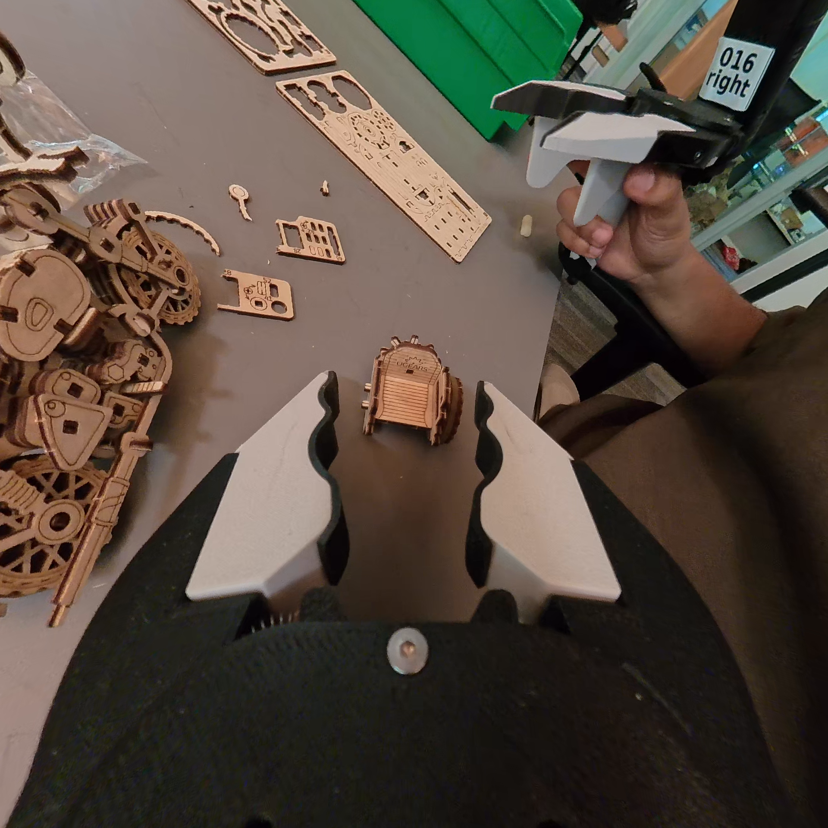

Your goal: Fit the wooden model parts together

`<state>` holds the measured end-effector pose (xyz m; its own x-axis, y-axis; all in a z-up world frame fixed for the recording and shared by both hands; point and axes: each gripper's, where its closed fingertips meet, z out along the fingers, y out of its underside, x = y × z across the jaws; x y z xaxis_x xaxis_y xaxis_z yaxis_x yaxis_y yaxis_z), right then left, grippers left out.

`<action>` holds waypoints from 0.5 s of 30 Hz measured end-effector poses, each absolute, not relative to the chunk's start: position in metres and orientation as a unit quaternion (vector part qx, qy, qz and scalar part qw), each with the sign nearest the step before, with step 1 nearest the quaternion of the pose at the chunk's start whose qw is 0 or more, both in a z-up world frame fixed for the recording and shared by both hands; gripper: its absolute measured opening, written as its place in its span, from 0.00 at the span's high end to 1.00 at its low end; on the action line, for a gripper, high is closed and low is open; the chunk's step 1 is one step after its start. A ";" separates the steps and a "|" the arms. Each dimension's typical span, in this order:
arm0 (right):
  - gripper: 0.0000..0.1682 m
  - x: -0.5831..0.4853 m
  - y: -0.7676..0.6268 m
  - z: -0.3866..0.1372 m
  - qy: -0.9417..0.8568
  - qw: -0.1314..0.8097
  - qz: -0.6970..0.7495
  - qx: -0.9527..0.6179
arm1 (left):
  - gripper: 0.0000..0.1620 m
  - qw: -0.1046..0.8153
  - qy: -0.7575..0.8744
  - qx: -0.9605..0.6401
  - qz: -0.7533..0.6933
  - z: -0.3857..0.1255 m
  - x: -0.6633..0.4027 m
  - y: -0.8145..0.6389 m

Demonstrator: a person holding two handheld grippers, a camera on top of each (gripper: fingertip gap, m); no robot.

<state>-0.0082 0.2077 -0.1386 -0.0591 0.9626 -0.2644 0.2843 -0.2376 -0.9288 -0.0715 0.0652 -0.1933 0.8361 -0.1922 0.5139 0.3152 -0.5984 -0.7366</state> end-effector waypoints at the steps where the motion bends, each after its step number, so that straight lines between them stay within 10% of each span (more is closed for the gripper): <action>1: 0.67 -0.009 0.208 -0.139 -0.520 0.334 0.507 -0.602 | 0.63 0.447 -0.036 -0.848 -0.284 -0.193 -0.072 0.065; 15: 0.45 0.014 0.280 -0.127 -0.404 0.401 0.467 -0.677 | 0.63 0.448 -0.050 -0.842 -0.297 -0.193 -0.075 0.066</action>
